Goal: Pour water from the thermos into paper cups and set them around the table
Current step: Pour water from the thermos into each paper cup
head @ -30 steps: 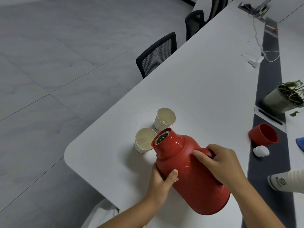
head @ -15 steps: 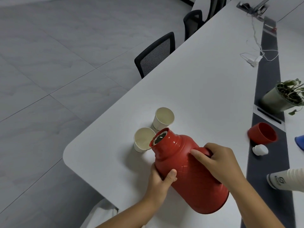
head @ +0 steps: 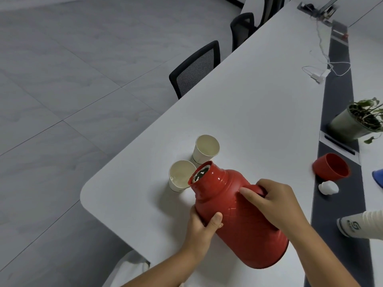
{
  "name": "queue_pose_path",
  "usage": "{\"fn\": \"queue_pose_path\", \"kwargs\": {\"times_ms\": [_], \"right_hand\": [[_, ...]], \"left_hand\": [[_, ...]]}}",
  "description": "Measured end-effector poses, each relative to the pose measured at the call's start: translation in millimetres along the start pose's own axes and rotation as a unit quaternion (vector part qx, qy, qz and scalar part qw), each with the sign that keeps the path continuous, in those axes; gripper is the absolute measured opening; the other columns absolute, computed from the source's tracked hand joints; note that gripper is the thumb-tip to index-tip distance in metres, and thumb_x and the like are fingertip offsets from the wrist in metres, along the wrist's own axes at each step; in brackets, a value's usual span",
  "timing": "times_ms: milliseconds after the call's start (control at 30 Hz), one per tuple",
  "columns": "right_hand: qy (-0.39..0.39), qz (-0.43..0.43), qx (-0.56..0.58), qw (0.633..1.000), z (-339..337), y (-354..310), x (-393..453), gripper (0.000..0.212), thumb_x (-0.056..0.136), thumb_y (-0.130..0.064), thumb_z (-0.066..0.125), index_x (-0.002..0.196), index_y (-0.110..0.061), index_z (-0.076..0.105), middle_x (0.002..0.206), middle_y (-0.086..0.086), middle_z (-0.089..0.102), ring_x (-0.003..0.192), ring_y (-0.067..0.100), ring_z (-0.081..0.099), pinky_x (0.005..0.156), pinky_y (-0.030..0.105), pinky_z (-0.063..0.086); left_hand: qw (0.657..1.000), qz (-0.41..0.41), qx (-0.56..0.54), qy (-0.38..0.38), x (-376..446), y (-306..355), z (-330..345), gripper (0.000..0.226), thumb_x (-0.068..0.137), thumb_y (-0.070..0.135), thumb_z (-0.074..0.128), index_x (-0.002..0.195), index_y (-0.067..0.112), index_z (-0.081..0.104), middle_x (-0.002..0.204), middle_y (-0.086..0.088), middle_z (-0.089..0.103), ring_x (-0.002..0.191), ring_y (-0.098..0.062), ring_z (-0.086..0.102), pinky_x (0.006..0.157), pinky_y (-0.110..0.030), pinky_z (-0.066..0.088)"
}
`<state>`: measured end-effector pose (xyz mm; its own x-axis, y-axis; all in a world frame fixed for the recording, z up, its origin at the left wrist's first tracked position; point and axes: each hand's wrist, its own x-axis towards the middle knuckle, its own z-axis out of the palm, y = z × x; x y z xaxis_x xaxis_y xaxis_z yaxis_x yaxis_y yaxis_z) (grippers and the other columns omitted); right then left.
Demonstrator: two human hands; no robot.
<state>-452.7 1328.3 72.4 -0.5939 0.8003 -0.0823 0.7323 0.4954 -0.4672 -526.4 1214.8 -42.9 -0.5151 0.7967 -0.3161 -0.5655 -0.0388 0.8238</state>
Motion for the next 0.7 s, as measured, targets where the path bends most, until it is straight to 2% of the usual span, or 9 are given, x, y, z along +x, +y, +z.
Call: {"fn": "queue_pose_path", "kwargs": {"times_ms": [200, 333, 367, 533, 700], "right_hand": [[-0.001, 0.001, 0.001, 1.0, 0.1, -0.9, 0.1, 0.047, 0.073, -0.042, 0.064, 0.058, 0.001, 0.052, 0.048, 0.004, 0.043, 0.048, 0.017, 0.038, 0.049, 0.03, 0.028], [0.0, -0.001, -0.003, 1.0, -0.2, -1.6, 0.6, 0.047, 0.074, -0.041, 0.063, 0.059, 0.002, 0.053, 0.049, 0.007, 0.045, 0.049, 0.018, 0.039, 0.05, 0.03, 0.029], [0.0, -0.001, -0.005, 1.0, -0.3, -1.4, 0.4, 0.046, 0.073, -0.041, 0.064, 0.059, 0.002, 0.053, 0.049, 0.007, 0.045, 0.049, 0.018, 0.039, 0.05, 0.03, 0.029], [0.001, 0.005, -0.002, 1.0, 0.0, -2.5, 0.8, 0.045, 0.073, -0.04, 0.065, 0.056, 0.0, 0.052, 0.046, 0.002, 0.041, 0.047, 0.016, 0.037, 0.049, 0.029, 0.028], [-0.003, -0.001, -0.004, 1.0, -0.4, -5.3, 2.3, 0.044, 0.073, -0.042, 0.064, 0.055, -0.003, 0.052, 0.046, 0.003, 0.043, 0.047, 0.015, 0.039, 0.049, 0.029, 0.029]], "left_hand": [[1.0, 0.0, 0.004, 0.0, -0.2, 0.5, -1.0, 0.067, 0.044, 0.05, 0.065, 0.098, 0.018, 0.044, 0.094, -0.003, 0.057, 0.066, 0.004, 0.065, 0.057, -0.012, 0.049], [1.0, -0.001, 0.019, 0.009, -0.2, -0.7, -1.1, 0.099, 0.028, 0.068, 0.075, 0.104, 0.014, 0.044, 0.093, -0.002, 0.059, 0.066, 0.003, 0.065, 0.058, -0.013, 0.05], [1.0, -0.004, 0.02, 0.012, 0.0, -0.9, -1.2, 0.098, 0.03, 0.064, 0.076, 0.106, 0.011, 0.044, 0.093, -0.001, 0.059, 0.066, 0.003, 0.065, 0.058, -0.013, 0.05], [1.0, -0.011, 0.005, 0.011, 0.3, -0.9, -1.3, 0.047, 0.062, 0.026, 0.062, 0.103, 0.011, 0.045, 0.093, -0.002, 0.057, 0.067, 0.005, 0.064, 0.057, -0.011, 0.049], [1.0, -0.01, 0.005, 0.015, -1.0, 1.5, -0.8, 0.04, 0.063, 0.024, 0.057, 0.1, 0.015, 0.044, 0.094, -0.004, 0.057, 0.067, 0.005, 0.064, 0.057, -0.012, 0.049]]}}
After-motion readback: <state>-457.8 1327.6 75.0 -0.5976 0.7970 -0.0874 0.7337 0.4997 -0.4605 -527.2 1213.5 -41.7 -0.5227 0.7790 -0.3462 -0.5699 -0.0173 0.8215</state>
